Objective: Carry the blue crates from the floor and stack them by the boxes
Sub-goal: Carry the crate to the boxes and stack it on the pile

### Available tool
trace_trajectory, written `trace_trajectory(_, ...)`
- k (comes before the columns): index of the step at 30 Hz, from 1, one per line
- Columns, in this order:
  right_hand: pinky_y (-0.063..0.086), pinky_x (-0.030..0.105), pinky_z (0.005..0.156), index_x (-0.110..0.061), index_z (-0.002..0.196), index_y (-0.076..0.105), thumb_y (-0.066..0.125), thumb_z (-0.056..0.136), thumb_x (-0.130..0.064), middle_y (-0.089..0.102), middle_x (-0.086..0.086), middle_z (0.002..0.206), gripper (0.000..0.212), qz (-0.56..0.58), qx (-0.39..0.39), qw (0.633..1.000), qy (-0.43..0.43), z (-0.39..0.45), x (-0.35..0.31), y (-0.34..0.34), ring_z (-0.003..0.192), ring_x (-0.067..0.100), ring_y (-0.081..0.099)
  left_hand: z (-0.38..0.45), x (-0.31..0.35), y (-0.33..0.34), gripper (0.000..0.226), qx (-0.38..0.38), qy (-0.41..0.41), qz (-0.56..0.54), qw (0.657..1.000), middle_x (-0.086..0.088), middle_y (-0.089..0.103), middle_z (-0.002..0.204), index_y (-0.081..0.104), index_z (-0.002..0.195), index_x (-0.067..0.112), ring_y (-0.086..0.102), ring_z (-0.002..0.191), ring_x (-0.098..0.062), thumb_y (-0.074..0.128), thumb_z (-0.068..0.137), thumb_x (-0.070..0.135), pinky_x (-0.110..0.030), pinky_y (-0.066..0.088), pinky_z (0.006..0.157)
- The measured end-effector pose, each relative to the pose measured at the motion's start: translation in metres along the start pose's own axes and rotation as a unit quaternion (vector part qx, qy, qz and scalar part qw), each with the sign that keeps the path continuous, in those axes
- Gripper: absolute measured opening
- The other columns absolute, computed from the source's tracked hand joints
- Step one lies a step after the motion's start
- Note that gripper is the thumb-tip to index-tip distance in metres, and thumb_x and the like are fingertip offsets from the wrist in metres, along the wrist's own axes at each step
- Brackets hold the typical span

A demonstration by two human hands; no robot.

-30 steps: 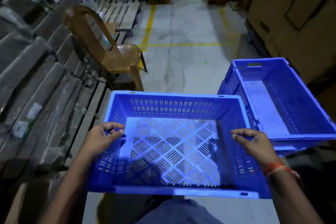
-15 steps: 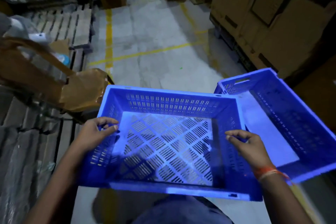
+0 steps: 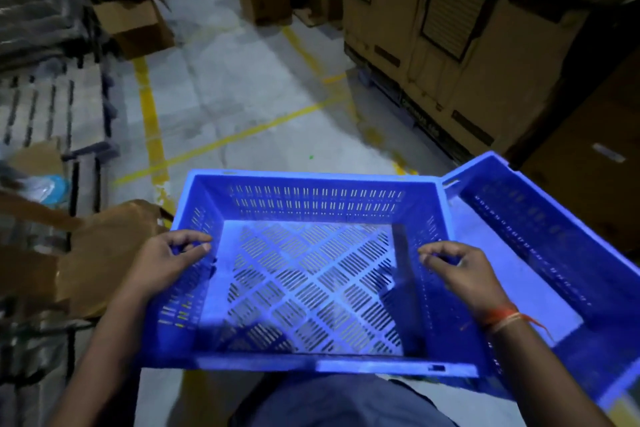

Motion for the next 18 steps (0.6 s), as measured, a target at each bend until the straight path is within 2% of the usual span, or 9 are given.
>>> trace_trajectory(4, 0.04, 0.005, 0.053, -0.011, 0.081, 0.077, 0.074, 0.081, -0.001, 0.075, 0.004, 0.08, 0.01, 0.011, 0.062, 0.997, 0.035, -0.014, 0.006, 0.015, 0.059, -0.003, 0.058, 0.046, -0.003, -0.009, 0.014, -0.047, 0.02, 0.002, 0.999, -0.023, 0.067, 0.08, 0.078, 0.089, 0.027, 0.053, 0.076, -0.017, 0.077, 0.084, 0.014, -0.009, 0.039, 0.059)
trace_trajectory(7, 0.039, 0.004, 0.052, -0.01, 0.083, 0.077, 0.073, 0.081, 0.0, 0.075, 0.004, 0.08, 0.011, 0.011, 0.098, 0.994, 0.053, -0.036, 0.007, 0.027, 0.058, -0.004, 0.058, 0.075, -0.003, -0.007, 0.025, -0.094, 0.045, 0.01, 0.995, -0.022, 0.069, 0.083, 0.077, 0.09, 0.038, 0.054, 0.076, -0.016, 0.077, 0.084, 0.014, -0.008, 0.04, 0.06)
trace_trajectory(8, 0.039, 0.003, 0.051, -0.009, 0.084, 0.077, 0.072, 0.082, 0.001, 0.075, 0.001, 0.078, 0.011, 0.014, 0.114, 0.992, 0.058, -0.046, 0.009, 0.03, 0.056, -0.005, 0.057, 0.085, -0.001, -0.004, 0.027, -0.109, 0.055, 0.017, 0.992, -0.025, 0.07, 0.085, 0.077, 0.09, 0.04, 0.054, 0.074, -0.016, 0.078, 0.084, 0.014, -0.009, 0.041, 0.061)
trace_trajectory(11, 0.038, 0.003, 0.049, -0.008, 0.087, 0.077, 0.07, 0.084, -0.001, 0.068, -0.009, 0.062, 0.011, 0.033, 0.166, 0.982, 0.087, -0.08, 0.015, 0.04, 0.047, -0.006, 0.053, 0.107, 0.009, 0.006, 0.016, -0.15, 0.081, 0.034, 0.985, -0.029, 0.069, 0.091, 0.077, 0.084, 0.03, 0.052, 0.071, -0.015, 0.079, 0.084, 0.014, -0.011, 0.039, 0.06)
trace_trajectory(14, 0.038, 0.003, 0.048, -0.008, 0.087, 0.077, 0.07, 0.084, -0.002, 0.067, -0.01, 0.06, 0.01, 0.045, 0.223, 0.967, 0.111, -0.12, 0.022, 0.047, 0.046, -0.006, 0.052, 0.123, 0.022, 0.022, 0.01, -0.2, 0.118, 0.031, 0.972, -0.029, 0.069, 0.092, 0.078, 0.084, 0.03, 0.053, 0.072, -0.015, 0.082, 0.077, 0.024, -0.014, 0.041, 0.062)
trace_trajectory(17, 0.039, 0.003, 0.049, -0.006, 0.087, 0.077, 0.071, 0.084, 0.0, 0.068, -0.008, 0.061, 0.009, 0.058, 0.285, 0.948, 0.129, -0.161, 0.021, 0.048, 0.047, -0.005, 0.053, 0.131, 0.036, 0.04, 0.022, -0.242, 0.15, 0.022, 0.958, -0.028, 0.069, 0.091, 0.076, 0.09, 0.037, 0.054, 0.071, -0.015, 0.081, 0.08, 0.019, -0.013, 0.041, 0.062)
trace_trajectory(18, 0.039, 0.003, 0.049, -0.005, 0.086, 0.076, 0.07, 0.084, 0.002, 0.068, -0.008, 0.06, 0.009, 0.058, 0.301, 0.942, 0.134, -0.173, 0.019, 0.048, 0.047, -0.005, 0.053, 0.131, 0.042, 0.046, 0.022, -0.252, 0.161, 0.024, 0.954, -0.027, 0.069, 0.091, 0.076, 0.092, 0.039, 0.054, 0.071, -0.015, 0.082, 0.078, 0.023, -0.014, 0.041, 0.062)
Point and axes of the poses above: each hand's wrist, its own z-axis towards the middle knuckle, its own y-axis out of the palm, x = y × z, the point moved 8 cm from there along z, towards the middle knuckle
